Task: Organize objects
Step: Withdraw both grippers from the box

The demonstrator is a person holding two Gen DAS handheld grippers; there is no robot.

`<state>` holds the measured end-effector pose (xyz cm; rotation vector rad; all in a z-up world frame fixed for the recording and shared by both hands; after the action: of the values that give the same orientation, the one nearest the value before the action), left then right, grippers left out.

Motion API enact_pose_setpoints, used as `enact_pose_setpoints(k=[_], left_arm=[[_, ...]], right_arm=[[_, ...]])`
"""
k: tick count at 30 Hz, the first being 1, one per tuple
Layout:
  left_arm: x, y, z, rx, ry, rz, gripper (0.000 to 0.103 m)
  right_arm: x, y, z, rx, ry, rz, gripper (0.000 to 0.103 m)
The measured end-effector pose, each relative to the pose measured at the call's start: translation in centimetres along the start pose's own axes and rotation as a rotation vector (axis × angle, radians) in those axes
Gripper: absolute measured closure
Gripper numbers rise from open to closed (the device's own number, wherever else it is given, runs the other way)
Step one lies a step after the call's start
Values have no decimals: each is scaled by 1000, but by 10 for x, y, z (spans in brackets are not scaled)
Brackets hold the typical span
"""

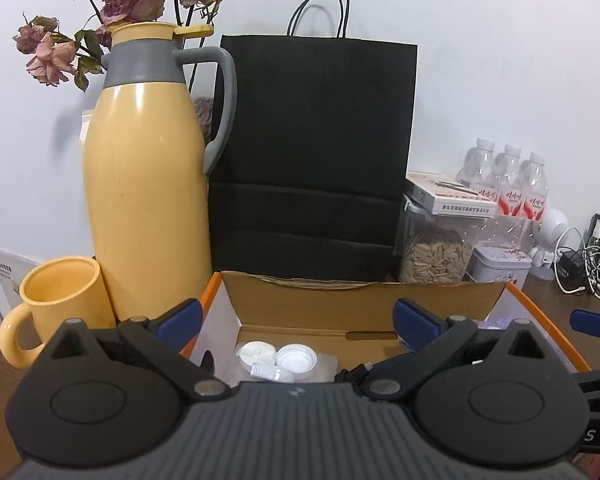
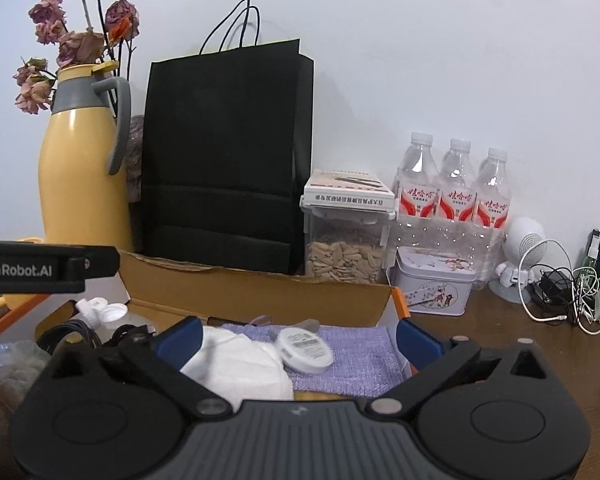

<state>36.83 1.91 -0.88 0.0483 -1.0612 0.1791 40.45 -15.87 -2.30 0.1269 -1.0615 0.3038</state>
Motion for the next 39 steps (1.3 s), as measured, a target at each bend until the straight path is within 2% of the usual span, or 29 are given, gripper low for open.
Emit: enact_pose_setpoints(k=[8,16,28,39], left_arm=[[-2,-8,17,-19,15,-48,0],[-18,-4,52,-43,48,-26,0],[-57,19,113,-19,120,14,0],[-94,23,182,-7,101,-15,0]], right_arm=[[1,1,9,-7,8,1,0],[0,4,41,13,2,-13,0],[-30,9,108,20,20,-56,0],[-66,24,178,26,19,-56,0]])
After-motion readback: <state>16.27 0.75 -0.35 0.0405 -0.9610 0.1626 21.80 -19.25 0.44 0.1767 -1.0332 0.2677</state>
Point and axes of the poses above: each gripper's, at about its wrist camera, not at the fingertips, and z roughly against the way its jaws point, y to its left, x to its top, the point moved 7 cm from there along -z, roughly the way its jaws point, and after that the axes turned 6 degrees about y, right-handed, at the moved point
